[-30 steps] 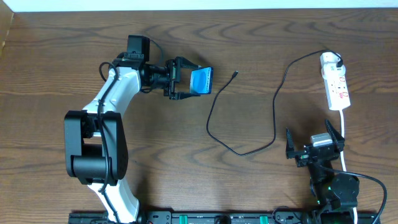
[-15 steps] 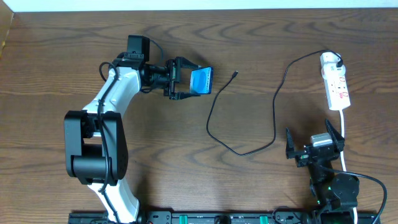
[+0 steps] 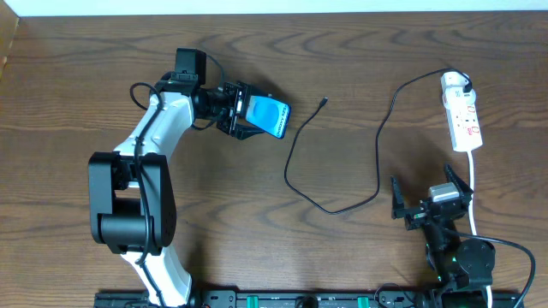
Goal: Plug charger to phone and switch on socket
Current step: 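Hold the phone raised near the cable end with the left gripper, then move the right gripper to the phone and grasp its side edge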
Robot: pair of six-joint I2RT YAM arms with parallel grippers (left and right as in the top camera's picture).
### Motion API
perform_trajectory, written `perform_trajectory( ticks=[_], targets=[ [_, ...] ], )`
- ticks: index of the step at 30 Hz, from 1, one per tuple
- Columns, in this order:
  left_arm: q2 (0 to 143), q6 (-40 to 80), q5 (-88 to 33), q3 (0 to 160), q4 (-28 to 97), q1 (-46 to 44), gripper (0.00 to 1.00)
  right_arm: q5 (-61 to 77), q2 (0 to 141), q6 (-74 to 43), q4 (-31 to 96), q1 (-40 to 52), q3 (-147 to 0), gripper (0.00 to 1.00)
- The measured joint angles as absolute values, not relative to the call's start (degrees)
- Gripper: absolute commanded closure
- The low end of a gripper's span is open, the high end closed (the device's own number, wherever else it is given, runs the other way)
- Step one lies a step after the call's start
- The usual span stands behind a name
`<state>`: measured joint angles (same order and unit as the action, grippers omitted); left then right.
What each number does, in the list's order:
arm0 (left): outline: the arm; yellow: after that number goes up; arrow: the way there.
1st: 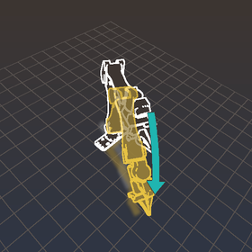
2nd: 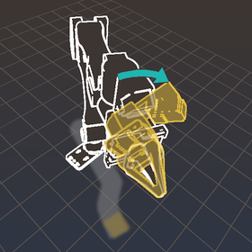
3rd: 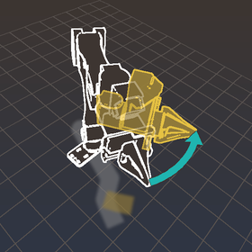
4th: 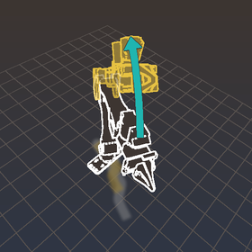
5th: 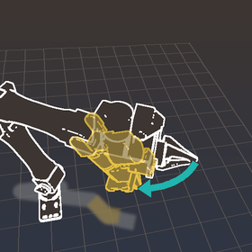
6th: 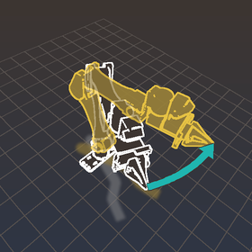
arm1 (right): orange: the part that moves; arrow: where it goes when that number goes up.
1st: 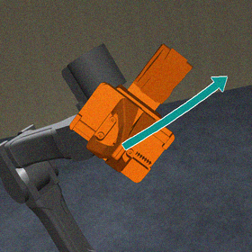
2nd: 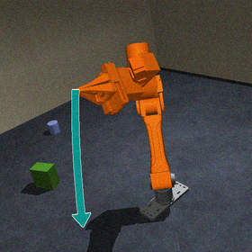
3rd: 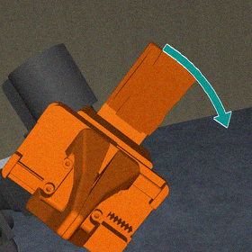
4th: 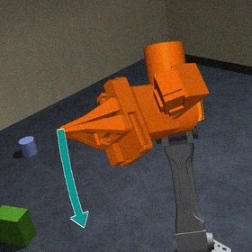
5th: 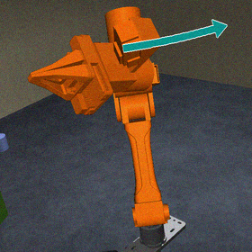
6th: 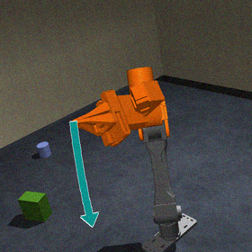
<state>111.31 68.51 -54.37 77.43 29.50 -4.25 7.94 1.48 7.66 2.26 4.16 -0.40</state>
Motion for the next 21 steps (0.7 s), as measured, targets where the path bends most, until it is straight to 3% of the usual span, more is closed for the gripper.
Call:
perform_trajectory(
  ticks=[9,21],
  targets=[
    [111.3,63.5,-47.7,77.4,29.5,-4.3,0.36,14.0,13.2,-0.5,0.2,4.2,-3.5,0.01],
    [111.3,62.7,-46.6,77.4,29.5,-4.3,0.36,29.1,46.7,-7.9,1.1,4.3,-30.8,0.01]
  ],
)
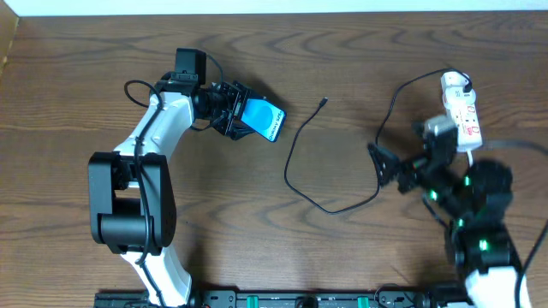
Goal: Plug charger to phone and switch on socket
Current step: 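Move the right gripper to the phone and grasp its side edge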
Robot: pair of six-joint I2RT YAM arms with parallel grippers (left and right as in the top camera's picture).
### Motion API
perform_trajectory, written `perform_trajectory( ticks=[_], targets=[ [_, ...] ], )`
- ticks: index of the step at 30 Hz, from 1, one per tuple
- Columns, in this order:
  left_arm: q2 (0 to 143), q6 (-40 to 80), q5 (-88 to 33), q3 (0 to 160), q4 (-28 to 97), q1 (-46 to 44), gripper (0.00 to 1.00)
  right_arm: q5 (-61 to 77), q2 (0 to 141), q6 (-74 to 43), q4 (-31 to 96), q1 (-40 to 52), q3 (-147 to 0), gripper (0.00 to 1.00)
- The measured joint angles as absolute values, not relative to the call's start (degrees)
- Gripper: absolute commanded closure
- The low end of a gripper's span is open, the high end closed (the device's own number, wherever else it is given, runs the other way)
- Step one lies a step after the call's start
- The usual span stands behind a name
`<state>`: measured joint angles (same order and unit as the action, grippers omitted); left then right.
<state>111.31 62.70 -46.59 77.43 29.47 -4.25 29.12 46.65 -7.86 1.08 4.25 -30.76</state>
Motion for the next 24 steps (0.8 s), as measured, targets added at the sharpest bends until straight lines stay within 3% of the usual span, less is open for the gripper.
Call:
perform_trajectory(
  ticks=[6,13,24],
  targets=[
    [111.3,62.7,-46.5,77.4,29.5,-4.3,0.36,37.3,63.9,-13.5,1.1,6.8,-40.7,0.01],
    [111.3,63.2,-46.5,77.4,29.5,-4.3,0.36,36.6,77.4,-17.9,1.3,15.6,-47.4,0.01],
    [111.3,64.7,-46.5,77.4,29.5,-4.3,0.36,30.9,87.4,-24.0,-4.7,23.0,-51.7,0.01]
  ],
)
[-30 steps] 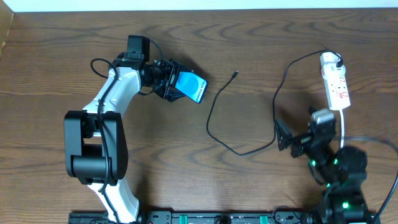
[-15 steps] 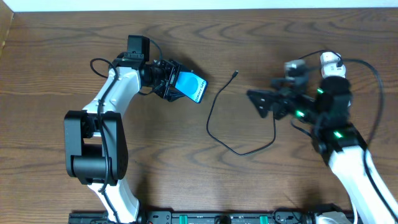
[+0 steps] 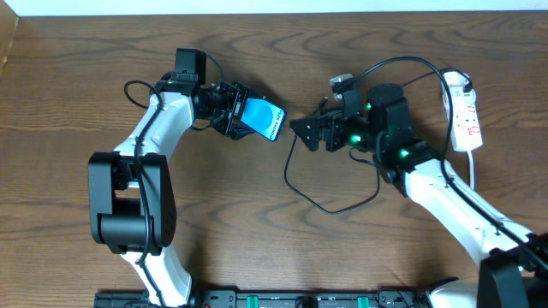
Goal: Plug charger to phone and switch on socket
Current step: 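Move the right gripper to the phone and grasp its side edge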
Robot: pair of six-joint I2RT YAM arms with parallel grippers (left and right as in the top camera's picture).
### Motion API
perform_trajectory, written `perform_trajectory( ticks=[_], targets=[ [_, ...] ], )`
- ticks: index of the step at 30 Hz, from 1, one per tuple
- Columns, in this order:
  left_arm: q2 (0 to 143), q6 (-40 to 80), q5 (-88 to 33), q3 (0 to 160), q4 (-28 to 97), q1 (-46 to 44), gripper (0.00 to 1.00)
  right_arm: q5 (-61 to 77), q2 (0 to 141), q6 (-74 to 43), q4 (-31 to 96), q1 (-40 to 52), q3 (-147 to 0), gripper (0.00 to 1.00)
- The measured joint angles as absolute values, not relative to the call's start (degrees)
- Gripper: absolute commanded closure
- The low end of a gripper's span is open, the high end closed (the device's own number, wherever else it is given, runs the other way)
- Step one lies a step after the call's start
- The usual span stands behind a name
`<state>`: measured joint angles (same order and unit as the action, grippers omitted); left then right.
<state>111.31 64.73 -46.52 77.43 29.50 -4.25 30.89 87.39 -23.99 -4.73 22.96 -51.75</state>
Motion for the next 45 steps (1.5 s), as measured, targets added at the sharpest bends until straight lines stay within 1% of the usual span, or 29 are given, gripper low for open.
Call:
perform_trajectory(
  ticks=[2,4,8,13,15,17,22,38,40,45],
  targets=[
    [111.3,64.8,-46.5,77.4,29.5,-4.3,0.36,29.9,88.6,-27.2,-6.6,23.2,-51.8,0.09],
    [111.3,65.2,-46.5,77.4,29.5,-4.3,0.36,29.0,90.1,-29.8,-8.9,23.7,-51.8,0.12],
    [111.3,66.2,-46.5,77.4,29.5,-4.3,0.36,27.1,93.2,-32.2,-11.6,25.5,-52.4,0.16],
    [111.3,66.3,-46.5,77.4,29.5,-4.3,0.36,24.6,98.1,-33.4,-8.2,28.6,-56.8,0.20],
    [111.3,66.3,-46.5,77.4,29.5,-4.3,0.36,23.3,100.5,-33.5,-6.3,29.9,-60.0,0.25],
    [111.3,66.3,-46.5,77.4,29.5,-4.3,0.36,22.1,102.5,-33.8,-5.2,31.1,-62.7,0.27],
    [111.3,66.4,-46.5,77.4,29.5,-4.3,0.36,20.3,106.6,-34.1,-5.0,33.3,-67.2,0.36],
    [111.3,66.7,-46.5,77.4,29.5,-4.3,0.36,16.7,110.3,-34.5,-6.0,34.4,-67.9,0.54],
    [111.3,66.7,-46.5,77.4,29.5,-4.3,0.36,16.7,110.8,-35.0,-6.9,34.4,-67.9,0.59],
    [111.3,66.9,-46.5,77.4,29.5,-4.2,0.36,16.3,111.6,-37.5,-7.4,34.4,-67.9,0.76]
  ],
)
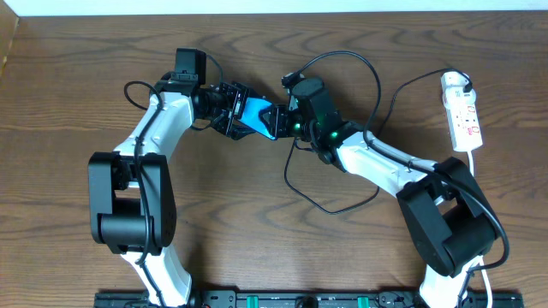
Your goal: Plug charger to phone and switch on socket
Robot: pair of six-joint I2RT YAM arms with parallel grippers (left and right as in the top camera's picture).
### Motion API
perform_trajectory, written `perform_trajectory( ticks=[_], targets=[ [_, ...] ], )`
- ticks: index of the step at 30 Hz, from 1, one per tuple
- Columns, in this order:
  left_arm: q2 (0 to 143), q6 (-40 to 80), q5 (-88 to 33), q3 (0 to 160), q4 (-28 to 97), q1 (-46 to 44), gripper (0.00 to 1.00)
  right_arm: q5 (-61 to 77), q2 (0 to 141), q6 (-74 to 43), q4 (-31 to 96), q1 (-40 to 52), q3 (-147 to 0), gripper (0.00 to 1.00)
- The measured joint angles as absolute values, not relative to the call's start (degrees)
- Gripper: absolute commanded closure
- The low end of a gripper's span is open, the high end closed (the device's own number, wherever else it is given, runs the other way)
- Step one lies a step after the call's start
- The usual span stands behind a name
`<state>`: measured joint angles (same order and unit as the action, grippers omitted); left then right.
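My left gripper [241, 120] is shut on the blue phone [259, 115] and holds it tilted at the upper middle of the table. My right gripper [283, 121] has its tips right at the phone's right end; its jaws are too dark and small to read. The black charger cable [377, 171] runs from the white power strip [461, 109] at the far right, loops down across the table and rises under my right gripper. Its plug end is hidden there. Whether the plug touches the phone cannot be seen.
The right arm [385, 162] stretches diagonally over the cable loop. A thin black wire of that arm [342, 54] arcs above it. The left arm's base [128, 205] stands at the lower left. A dark rail [274, 299] runs along the front edge.
The right gripper has moved left from above the cable's free end to the right end of the phone. The plug end, then visible beside it, is now hidden. The left gripper and phone stay put.
The left gripper held the blue phone throughout, turning it slightly after the first moment. The right gripper began open near the front right, then was beside the power strip, then open over the cable's free end, and now sits against the phone.
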<state>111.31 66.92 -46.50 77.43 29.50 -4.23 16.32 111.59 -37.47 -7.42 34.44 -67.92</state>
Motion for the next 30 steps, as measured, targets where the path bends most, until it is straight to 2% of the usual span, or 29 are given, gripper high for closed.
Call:
perform_trajectory(
  ticks=[2,5,6,11,14,18,26,30],
  targets=[
    [111.3,67.1,-46.2,77.4,29.5,-4.3,0.36,16.4,112.1,-38.7,-7.7,34.4,-68.0,0.83],
    [111.3,67.2,-45.8,77.4,29.4,-4.3,0.36,16.8,112.4,-40.3,-8.9,34.6,-68.2,0.98],
    [111.3,67.3,-45.8,77.4,29.1,-4.3,0.36,16.8,112.4,-41.2,-9.3,34.7,-68.4,0.99],
    [111.3,67.3,-45.6,77.6,28.9,-4.1,0.35,16.5,112.9,-44.2,-10.8,34.7,-68.4,0.99],
    [111.3,67.3,-45.8,77.6,28.9,-4.2,0.23,17.1,112.9,-46.6,-10.6,34.1,-68.4,0.99],
    [111.3,67.5,-47.4,77.6,28.4,-4.2,0.21,18.8,113.1,-49.6,-10.3,31.2,-68.4,0.99],
    [111.3,65.8,-54.6,77.8,11.7,-4.2,0.19,25.2,113.1,-56.4,-12.0,23.7,-68.4,0.99],
    [111.3,65.5,-57.6,77.8,6.8,-4.2,0.19,27.5,113.0,-62.1,-18.4,21.5,-68.4,0.99]
  ],
)
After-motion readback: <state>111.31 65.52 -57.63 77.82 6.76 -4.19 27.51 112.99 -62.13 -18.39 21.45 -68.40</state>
